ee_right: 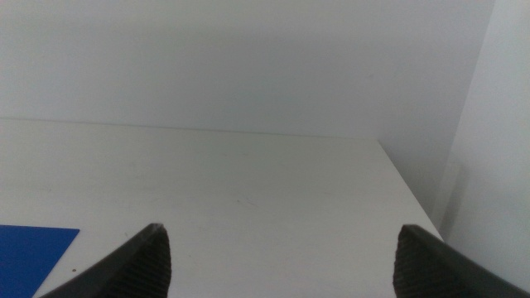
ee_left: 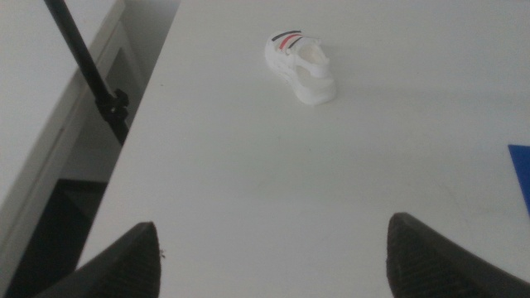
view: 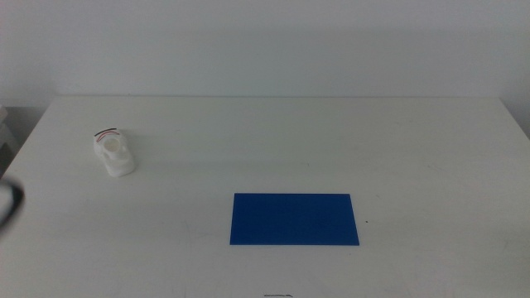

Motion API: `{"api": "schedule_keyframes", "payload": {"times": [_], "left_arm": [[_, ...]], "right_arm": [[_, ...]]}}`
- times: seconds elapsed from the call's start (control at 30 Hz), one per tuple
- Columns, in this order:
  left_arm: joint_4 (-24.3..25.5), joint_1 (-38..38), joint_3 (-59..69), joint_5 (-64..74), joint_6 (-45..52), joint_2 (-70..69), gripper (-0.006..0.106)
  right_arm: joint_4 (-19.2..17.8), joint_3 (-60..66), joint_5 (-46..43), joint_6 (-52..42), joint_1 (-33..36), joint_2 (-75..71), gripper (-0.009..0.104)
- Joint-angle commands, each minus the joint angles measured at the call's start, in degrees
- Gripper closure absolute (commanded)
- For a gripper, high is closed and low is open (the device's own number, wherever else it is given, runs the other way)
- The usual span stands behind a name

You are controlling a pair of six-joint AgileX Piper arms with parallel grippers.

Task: Use one arm to grab the shoe from the table and place it on the mat.

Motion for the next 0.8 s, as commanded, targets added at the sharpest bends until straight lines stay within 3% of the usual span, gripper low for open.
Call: {"api": "schedule_keyframes", "payload": {"times": [0.0,0.47,0.77], "left_arm": [[0.92,-0.10,-7.18,0.25,-0.86,5.05,0.007],[2.25,-0.10,-30.72,10.28,-5.80,28.35,0.007],[1.69,-0.10,-41.73,14.39,-13.03,43.71,0.019]], "right_arm": [[-0.51,-1.06,-4.41,-0.30,0.09,-1.11,0.001],[-0.51,-1.06,-4.41,-0.30,0.09,-1.11,0.001],[-0.51,-1.06,-4.41,-0.30,0.09,-1.11,0.001]]}}
